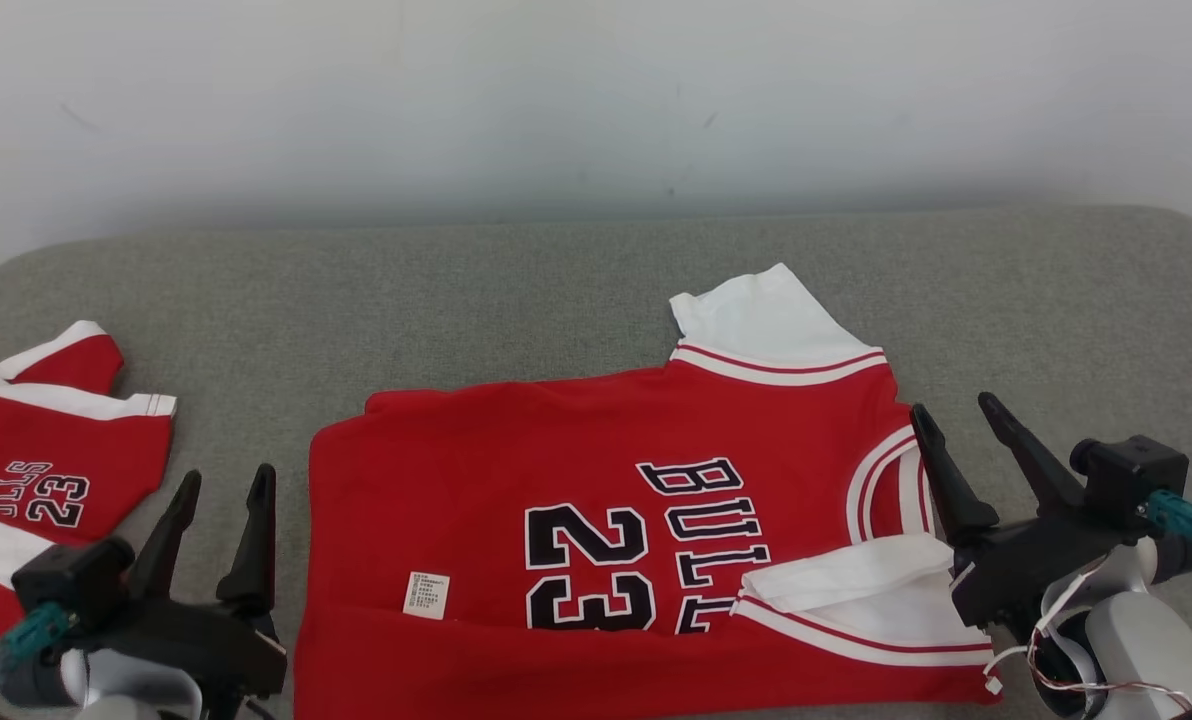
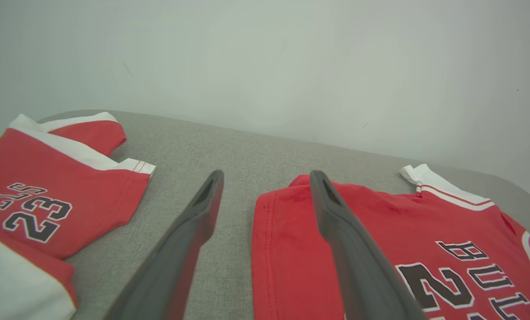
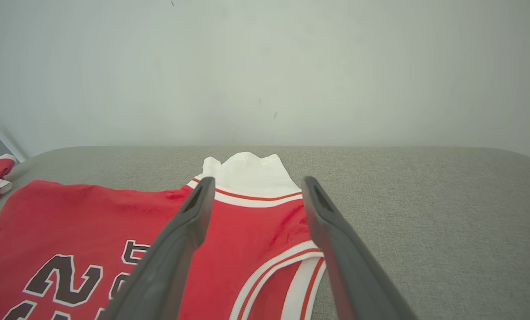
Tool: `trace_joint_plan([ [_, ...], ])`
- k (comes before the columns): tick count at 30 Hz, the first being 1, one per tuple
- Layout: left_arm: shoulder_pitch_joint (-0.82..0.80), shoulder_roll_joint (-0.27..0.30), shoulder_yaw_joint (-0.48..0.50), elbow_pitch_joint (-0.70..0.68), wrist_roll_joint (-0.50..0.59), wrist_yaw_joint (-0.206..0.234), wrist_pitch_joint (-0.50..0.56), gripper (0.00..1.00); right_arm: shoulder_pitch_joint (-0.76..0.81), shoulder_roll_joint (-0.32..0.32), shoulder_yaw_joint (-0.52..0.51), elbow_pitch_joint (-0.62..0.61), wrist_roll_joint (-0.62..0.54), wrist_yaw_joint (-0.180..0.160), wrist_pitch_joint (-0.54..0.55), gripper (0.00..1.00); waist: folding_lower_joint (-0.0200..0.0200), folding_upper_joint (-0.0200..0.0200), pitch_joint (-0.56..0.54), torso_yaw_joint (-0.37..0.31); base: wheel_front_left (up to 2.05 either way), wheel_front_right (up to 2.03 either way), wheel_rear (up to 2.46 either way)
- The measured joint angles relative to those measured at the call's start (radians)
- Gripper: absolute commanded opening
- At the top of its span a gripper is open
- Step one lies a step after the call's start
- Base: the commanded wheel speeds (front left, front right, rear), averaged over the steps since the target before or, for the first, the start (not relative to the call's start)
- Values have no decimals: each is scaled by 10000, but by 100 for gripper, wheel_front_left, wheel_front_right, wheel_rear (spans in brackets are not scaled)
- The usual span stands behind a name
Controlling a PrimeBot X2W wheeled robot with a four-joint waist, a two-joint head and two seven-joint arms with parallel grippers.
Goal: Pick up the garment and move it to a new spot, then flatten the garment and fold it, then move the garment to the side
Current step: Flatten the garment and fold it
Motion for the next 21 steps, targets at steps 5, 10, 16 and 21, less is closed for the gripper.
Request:
trace_joint_plan([
  [5, -1163, -213, -123, 1375, -508, -663, 245, 100, -550, 4, 207, 251, 0, 0, -121, 100, 0, 0, 359, -119, 0, 0, 0],
  [10, -2175, -205, -435, 2874, -851, -1062, 579, 100, -831, 21, 504, 512, 17, 0, -238, 100, 0, 1, 665, -280, 0, 0, 0],
  [16, -3058, -190, -621, 4000, -1423, -1156, 654, 100, -1101, 29, 717, 708, 113, 0, -366, 100, 0, 0, 930, -515, 0, 0, 0],
  [21, -3734, -194, -1306, 4669, -2100, -1193, 826, 100, -1316, 4, 901, 936, 199, 0, -529, 100, -1, 0, 1211, -795, 0, 0, 0],
])
